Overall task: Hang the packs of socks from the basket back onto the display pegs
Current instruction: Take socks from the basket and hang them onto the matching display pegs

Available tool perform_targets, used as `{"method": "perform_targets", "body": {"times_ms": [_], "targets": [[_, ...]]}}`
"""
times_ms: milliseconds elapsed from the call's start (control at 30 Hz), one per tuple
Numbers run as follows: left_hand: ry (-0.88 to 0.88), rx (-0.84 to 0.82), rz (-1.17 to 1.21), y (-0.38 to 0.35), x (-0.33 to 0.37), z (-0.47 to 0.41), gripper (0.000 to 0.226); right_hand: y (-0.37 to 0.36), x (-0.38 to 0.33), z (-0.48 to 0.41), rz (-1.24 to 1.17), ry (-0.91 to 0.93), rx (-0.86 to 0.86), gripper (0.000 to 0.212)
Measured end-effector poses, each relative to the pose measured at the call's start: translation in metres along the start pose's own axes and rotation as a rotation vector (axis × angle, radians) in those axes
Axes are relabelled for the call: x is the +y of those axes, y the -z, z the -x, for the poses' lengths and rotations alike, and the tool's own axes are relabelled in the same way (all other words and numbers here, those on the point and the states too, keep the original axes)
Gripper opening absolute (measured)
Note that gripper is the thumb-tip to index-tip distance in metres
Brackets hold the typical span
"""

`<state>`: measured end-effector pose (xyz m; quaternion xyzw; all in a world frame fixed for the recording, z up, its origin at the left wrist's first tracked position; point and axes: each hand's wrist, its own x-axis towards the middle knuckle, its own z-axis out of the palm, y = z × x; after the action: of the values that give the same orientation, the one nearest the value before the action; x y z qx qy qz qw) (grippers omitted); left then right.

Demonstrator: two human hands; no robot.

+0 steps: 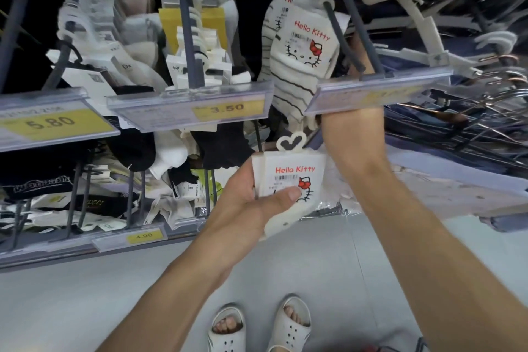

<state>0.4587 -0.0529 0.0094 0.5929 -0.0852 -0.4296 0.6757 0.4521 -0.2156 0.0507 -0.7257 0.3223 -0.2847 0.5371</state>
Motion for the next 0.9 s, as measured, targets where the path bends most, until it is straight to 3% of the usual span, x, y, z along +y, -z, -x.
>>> {"method": "perform_targets", "body": {"times_ms": [33, 67, 167, 300, 633, 767, 900], "targets": [[-0.007, 0.001, -0.014, 0.001, 0.001, -0.001, 0.039, 0.009, 0.009, 0.010, -0.139, 0.033, -0.041, 0.028], [-0.014, 0.000, -0.024, 0.001, 0.001, -0.001, 0.038, 0.003, 0.010, 0.020, -0.124, 0.001, 0.030, 0.025], [-0.027, -0.008, -0.042, 0.001, 0.003, -0.003, 0.039, 0.014, 0.010, 0.054, -0.260, -0.062, -0.147, 0.017], [-0.050, -0.005, -0.079, -0.003, 0.006, -0.006, 0.039, 0.015, 0.017, 0.059, -0.242, -0.120, -0.297, 0.019], [-0.011, 0.090, 0.079, -0.010, 0.009, -0.009, 0.030, 0.034, 0.021, 0.045, -0.240, -0.147, -0.094, 0.018], [-0.034, 0.113, 0.075, -0.009, 0.009, -0.009, 0.023, 0.047, 0.028, 0.049, -0.353, -0.196, -0.049, 0.012], [-0.052, 0.100, 0.102, -0.010, 0.011, -0.010, 0.033, 0.056, 0.032, 0.051, -0.510, -0.278, -0.067, 0.016]]}}
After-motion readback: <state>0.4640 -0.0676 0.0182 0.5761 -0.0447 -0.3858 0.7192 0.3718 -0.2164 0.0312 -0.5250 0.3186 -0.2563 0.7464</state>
